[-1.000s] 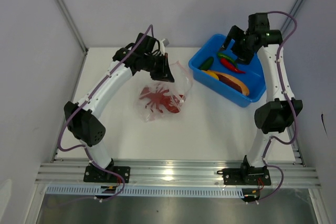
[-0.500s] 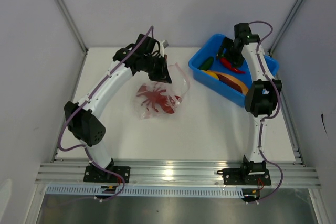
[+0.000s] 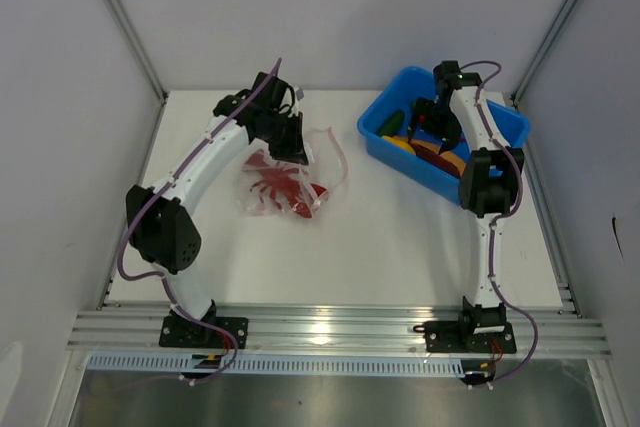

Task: Place the food in the zip-top bag and seal the zipper
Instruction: Pick up the fake bread from the bin.

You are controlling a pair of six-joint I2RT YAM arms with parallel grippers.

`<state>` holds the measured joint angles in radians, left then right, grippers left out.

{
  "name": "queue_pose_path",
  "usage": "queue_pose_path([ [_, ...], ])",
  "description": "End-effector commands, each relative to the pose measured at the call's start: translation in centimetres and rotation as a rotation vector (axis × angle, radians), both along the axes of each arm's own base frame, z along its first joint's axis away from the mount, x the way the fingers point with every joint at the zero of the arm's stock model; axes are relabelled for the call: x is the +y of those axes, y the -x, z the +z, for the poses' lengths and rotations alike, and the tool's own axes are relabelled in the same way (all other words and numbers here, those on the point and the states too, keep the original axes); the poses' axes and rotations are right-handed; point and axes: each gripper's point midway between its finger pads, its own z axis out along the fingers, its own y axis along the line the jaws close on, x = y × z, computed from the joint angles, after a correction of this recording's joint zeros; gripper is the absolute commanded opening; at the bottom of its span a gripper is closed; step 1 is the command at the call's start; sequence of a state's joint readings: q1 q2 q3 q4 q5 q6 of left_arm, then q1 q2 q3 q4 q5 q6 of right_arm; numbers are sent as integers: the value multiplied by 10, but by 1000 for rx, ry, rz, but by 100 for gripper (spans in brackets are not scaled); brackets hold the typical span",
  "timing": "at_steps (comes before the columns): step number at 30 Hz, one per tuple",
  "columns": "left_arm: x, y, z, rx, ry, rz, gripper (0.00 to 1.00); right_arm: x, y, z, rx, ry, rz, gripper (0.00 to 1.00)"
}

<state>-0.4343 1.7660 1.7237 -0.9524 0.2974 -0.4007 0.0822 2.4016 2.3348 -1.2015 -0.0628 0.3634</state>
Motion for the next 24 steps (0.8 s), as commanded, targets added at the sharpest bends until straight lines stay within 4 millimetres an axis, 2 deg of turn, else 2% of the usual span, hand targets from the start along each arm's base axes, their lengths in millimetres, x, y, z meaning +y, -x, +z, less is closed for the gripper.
queue_pose_path([
  [1, 4, -8, -9, 11, -12, 19, 0, -6, 12, 9, 18, 148, 37, 93],
  [6, 6, -13, -13, 16, -36, 19, 1, -21, 16, -2, 33, 206, -1, 94],
  [7, 7, -13, -15, 16, -43, 16, 1, -32, 21, -3, 42, 260, -17, 95],
  [12, 15, -14, -21, 31, -47, 29, 1, -55, 18, -2, 1, 305, -51, 96],
  [16, 14, -15, -20, 37, -24, 24, 1, -80, 25, -15, 57, 377, -61, 97],
  [21, 15, -14, -19, 39, -17, 23, 1, -113, 13, -20, 41, 470, -84, 98],
  [24, 15, -13, -19, 42, -14, 22, 1, -115, 3, -28, 34, 444, -91, 98],
])
